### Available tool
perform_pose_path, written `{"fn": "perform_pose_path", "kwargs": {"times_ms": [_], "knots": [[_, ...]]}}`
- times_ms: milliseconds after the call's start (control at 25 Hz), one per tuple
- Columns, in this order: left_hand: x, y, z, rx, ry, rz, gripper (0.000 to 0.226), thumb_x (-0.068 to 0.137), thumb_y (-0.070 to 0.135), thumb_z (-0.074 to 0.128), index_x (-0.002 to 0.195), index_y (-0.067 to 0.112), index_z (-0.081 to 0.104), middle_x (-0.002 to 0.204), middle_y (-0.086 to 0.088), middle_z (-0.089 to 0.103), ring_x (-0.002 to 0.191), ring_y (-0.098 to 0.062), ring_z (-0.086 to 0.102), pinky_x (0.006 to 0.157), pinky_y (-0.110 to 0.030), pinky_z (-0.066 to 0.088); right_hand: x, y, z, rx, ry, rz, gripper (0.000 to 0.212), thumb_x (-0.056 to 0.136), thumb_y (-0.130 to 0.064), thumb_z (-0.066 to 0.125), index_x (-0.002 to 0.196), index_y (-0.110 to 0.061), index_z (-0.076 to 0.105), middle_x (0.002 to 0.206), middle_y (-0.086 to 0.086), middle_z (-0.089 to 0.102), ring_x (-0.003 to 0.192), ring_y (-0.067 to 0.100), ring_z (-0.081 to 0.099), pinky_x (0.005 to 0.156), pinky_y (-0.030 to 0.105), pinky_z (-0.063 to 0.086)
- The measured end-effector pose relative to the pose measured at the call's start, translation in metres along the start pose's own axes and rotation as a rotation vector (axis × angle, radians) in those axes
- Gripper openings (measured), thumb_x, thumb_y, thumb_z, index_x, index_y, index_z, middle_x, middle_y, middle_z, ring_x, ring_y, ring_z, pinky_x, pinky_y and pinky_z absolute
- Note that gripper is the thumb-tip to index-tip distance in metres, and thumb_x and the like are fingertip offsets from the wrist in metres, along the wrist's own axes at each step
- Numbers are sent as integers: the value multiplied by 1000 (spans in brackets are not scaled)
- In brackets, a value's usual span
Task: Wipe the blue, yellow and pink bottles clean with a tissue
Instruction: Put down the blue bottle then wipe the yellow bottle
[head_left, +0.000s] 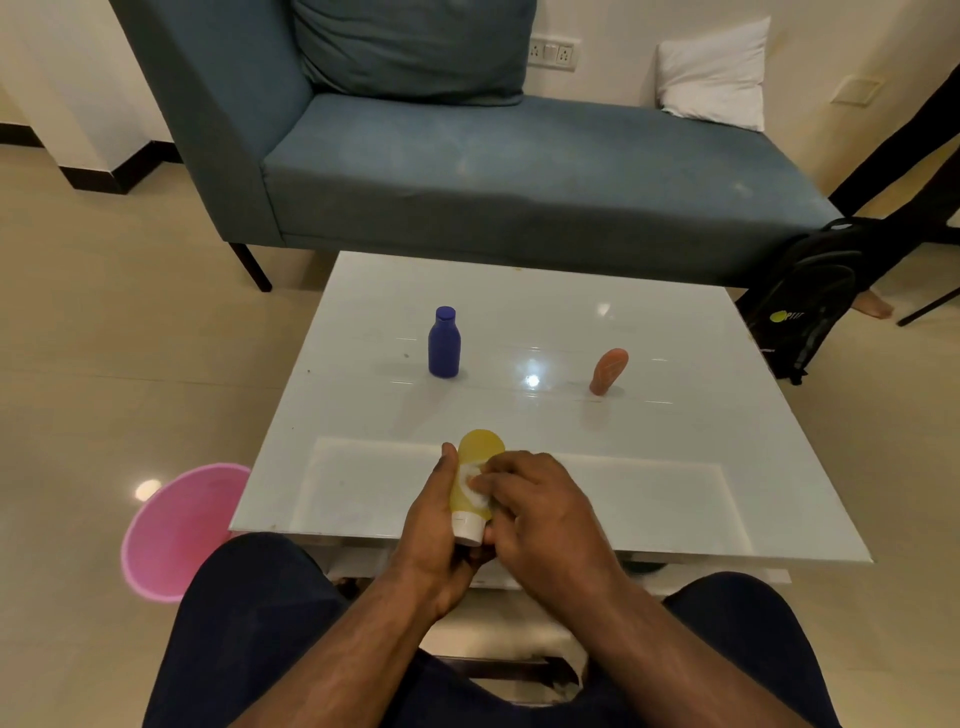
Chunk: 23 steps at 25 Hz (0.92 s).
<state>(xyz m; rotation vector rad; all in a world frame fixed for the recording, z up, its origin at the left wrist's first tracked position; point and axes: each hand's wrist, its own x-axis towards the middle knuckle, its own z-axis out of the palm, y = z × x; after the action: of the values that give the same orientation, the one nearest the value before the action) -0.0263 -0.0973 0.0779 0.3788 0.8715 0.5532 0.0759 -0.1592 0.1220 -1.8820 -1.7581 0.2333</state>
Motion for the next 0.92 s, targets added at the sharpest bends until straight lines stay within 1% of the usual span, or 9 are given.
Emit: {"fn": "perform_pose_path", "kwargs": {"times_ms": [120, 160, 280, 320, 400, 480, 560, 680, 920], "knots": [[0, -1, 1, 49, 15, 4, 72, 85, 66, 57, 125, 6, 61, 90, -17, 64, 63, -23, 59, 52, -30, 48, 26, 18, -1, 15, 96, 139, 26, 82, -13, 57, 105, -14, 71, 106, 4, 66, 99, 24, 58, 84, 29, 46], [0, 0, 1, 55, 6, 8, 72, 87, 66, 54, 125, 7, 62, 90, -17, 66, 64, -24, 60, 54, -31, 48, 25, 16, 1, 5, 78, 126, 28, 81, -14, 59, 106, -14, 70, 108, 5, 65, 100, 24, 58, 85, 30, 46], [-3, 2, 2, 44, -32, 5, 71, 91, 69, 40, 120, 11, 68, 108, -21, 73, 92, -33, 70, 77, -43, 53, 4, -6, -1, -49, -52, -4, 34, 75, -19, 70, 109, -16, 69, 112, 3, 64, 103, 22, 55, 86, 34, 49], [-3, 2, 1, 49, -36, 10, 73, 90, 71, 39, 120, 11, 68, 107, -22, 72, 91, -34, 70, 76, -43, 53, 1, -6, -1, -57, -68, -23, 34, 74, -20, 70, 107, -15, 69, 111, 3, 65, 101, 22, 56, 84, 35, 50], [0, -1, 0, 91, -14, 20, 78, 85, 75, 43, 119, 8, 65, 90, -19, 68, 67, -27, 63, 58, -33, 47, 15, 8, 0, -48, -14, 6, 29, 77, -20, 63, 105, -14, 70, 108, 5, 66, 99, 24, 57, 83, 35, 51], [1, -2, -2, 115, 16, 14, 79, 83, 76, 46, 117, 6, 63, 79, -16, 60, 54, -20, 53, 49, -27, 40, 30, 22, 2, -33, 47, 89, 26, 81, -14, 63, 106, -12, 70, 109, 7, 65, 100, 27, 57, 84, 35, 49], [3, -3, -2, 118, 19, 14, 77, 84, 75, 47, 116, 6, 64, 81, -16, 60, 56, -21, 53, 50, -27, 40, 30, 19, 4, -37, 36, 121, 28, 82, -14, 64, 109, -12, 68, 112, 8, 64, 103, 27, 55, 86, 35, 47], [2, -4, 0, 107, 0, 33, 74, 81, 75, 47, 113, 11, 68, 84, -16, 63, 63, -23, 56, 56, -30, 40, 12, 10, 3, -47, -10, 52, 32, 80, -23, 61, 110, -14, 67, 115, 7, 63, 104, 25, 55, 87, 37, 49], [2, -5, 0, 125, 5, 3, 77, 82, 74, 48, 117, 7, 63, 79, -16, 61, 56, -20, 55, 48, -26, 42, 27, 24, 2, -46, 36, 116, 28, 84, -15, 64, 112, -13, 67, 114, 6, 63, 105, 24, 54, 88, 32, 46]]}}
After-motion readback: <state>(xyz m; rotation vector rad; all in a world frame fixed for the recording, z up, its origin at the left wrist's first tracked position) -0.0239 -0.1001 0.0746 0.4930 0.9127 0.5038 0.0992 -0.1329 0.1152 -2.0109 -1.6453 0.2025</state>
